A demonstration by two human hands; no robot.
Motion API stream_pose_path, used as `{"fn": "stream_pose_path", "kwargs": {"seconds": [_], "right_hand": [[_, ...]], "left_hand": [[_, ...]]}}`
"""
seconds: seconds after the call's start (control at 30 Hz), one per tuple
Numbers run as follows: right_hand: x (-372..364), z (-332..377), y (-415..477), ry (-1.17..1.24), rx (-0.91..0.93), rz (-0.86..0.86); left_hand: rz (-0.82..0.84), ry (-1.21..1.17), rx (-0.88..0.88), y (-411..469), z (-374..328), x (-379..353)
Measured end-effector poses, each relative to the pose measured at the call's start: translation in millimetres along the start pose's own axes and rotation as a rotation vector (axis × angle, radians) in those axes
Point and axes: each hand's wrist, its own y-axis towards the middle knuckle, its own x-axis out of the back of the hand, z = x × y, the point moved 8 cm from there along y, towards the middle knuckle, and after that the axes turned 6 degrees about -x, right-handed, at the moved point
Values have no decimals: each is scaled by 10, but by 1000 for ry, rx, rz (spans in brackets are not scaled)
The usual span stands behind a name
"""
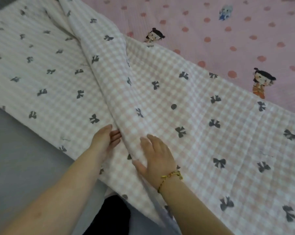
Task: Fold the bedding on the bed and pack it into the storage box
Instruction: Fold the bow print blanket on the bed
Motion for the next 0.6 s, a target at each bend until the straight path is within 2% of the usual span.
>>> {"fn": "stream_pose_path", "kwargs": {"seconds": [0.07,0.1,0.13,0.23,0.33,0.37,0.4,0.47,0.6], "right_hand": [[-293,371,539,20,-6,196],[-394,448,762,42,-63,305],[-470,424,964,41,-126,339],[-410,132,1539,305,-345,310],[-340,-336,1626,680,-601,240],[-318,-454,1637,732,-646,223],[-321,-547,1675,762,-681,214],[-364,-659,1726,790,-735,219],[-498,-790,1791,832,-799,180]], "left_hand": [[11,142,-51,284,-212,95],[20,274,-109,406,-318,143],[35,391,-201,531,-447,163],[190,813,-596,848,-998,39],[544,1326,-1138,877,-1115,-414],[689,1501,-1177,900,-1025,-565],[786,1648,-1132,1001,-942,-691],[807,1778,-1109,1204,-974,-896],[851,1767,-1161,1429,-1165,-1236]]}}
